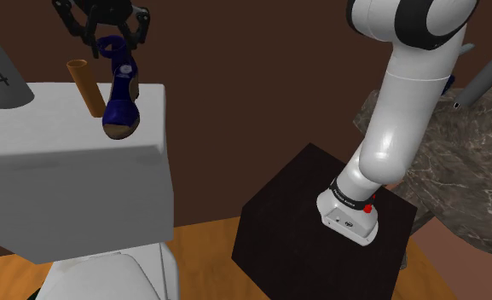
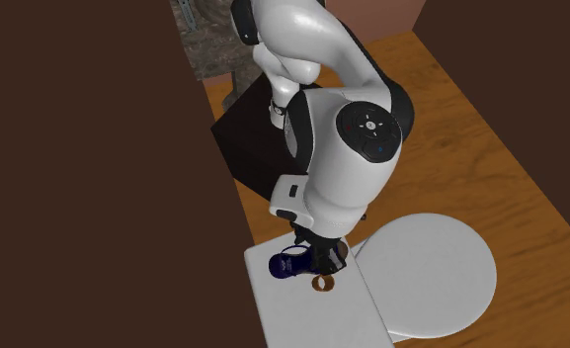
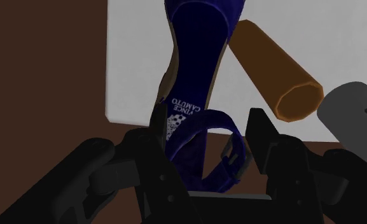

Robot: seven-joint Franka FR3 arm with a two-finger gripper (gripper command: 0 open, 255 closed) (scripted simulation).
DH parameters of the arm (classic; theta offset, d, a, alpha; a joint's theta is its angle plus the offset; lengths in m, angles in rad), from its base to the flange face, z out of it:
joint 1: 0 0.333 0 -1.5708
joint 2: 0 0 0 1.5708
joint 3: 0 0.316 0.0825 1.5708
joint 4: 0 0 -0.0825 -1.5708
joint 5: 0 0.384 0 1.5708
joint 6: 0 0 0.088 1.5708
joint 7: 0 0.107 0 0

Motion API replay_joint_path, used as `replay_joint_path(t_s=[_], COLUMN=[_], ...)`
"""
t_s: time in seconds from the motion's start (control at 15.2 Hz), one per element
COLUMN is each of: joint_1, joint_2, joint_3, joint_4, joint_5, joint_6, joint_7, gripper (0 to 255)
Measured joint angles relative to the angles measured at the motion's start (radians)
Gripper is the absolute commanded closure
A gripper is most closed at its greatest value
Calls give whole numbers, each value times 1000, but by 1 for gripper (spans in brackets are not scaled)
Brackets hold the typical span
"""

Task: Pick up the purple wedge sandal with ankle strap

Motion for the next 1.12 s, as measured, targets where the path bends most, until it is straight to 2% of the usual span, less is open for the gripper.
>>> replay_joint_path(t_s=[0.46,0.86,1.12], joint_1=[30,98,165], joint_2=[29,93,151], joint_3=[-1,-8,-19], joint_4=[103,277,417], joint_5=[-20,-69,-115], joint_6=[-81,-200,-286], joint_7=[-7,-13,-20], gripper=[255,255,255])
